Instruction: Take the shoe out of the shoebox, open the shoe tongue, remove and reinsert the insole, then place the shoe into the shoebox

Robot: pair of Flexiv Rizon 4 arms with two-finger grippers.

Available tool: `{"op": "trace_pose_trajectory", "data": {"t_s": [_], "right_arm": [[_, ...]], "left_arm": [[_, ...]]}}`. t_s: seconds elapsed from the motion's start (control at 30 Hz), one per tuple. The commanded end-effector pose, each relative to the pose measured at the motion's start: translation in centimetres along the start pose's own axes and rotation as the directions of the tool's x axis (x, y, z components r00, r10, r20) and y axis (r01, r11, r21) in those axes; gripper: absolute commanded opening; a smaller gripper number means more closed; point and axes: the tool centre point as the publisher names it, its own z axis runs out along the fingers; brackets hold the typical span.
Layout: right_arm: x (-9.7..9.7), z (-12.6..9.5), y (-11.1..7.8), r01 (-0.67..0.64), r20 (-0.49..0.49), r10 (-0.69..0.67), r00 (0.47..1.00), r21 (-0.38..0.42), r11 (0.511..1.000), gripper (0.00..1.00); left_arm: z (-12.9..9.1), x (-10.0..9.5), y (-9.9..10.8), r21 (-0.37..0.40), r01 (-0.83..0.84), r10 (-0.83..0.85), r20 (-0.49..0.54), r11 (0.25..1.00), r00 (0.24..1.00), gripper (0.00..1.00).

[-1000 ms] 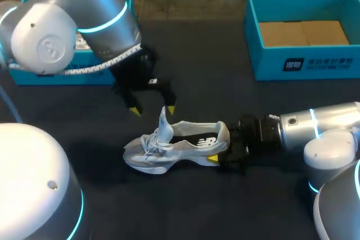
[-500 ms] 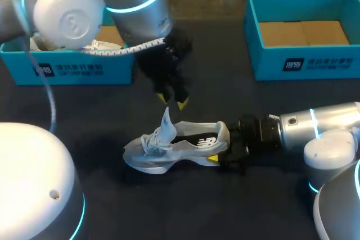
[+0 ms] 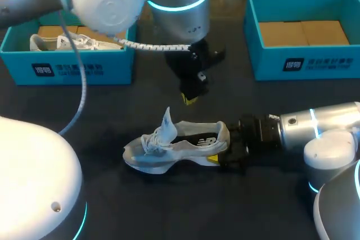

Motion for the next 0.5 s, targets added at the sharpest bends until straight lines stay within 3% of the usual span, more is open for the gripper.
{"op": "trace_pose_trajectory", "data": {"t_s": [0.03, 0.17, 0.2, 0.27, 0.5], "right_arm": [[0.0, 0.0, 0.1, -0.001, 0.0, 0.001, 1.0, 0.004, 1.0, 0.0], [0.0, 0.0, 0.1, -0.001, 0.0, 0.001, 1.0, 0.004, 1.0, 0.0], [0.0, 0.0, 0.1, -0.001, 0.0, 0.001, 1.0, 0.004, 1.0, 0.0], [0.0, 0.0, 0.1, -0.001, 0.0, 0.001, 1.0, 0.004, 1.0, 0.0], [0.0, 0.0, 0.1, -0.001, 0.0, 0.001, 1.0, 0.004, 1.0, 0.0]], "left_arm": [[-0.2, 0.2, -1.3, -0.227, -0.064, 0.068, 0.008, 0.972, 0.998, 0.0], [0.9, 0.7, -1.1, -0.158, -0.209, 0.211, -0.007, 0.965, 0.978, 0.0], [1.8, 0.9, -1.1, -0.13, -0.349, 0.339, -0.092, 0.928, 0.936, 0.0], [2.7, 0.7, -1.1, -0.114, -0.428, 0.411, -0.148, 0.896, 0.9, 0.0], [2.8, 0.5, -1.1, -0.112, -0.45, 0.43, -0.163, 0.886, 0.888, 0.0]]}}
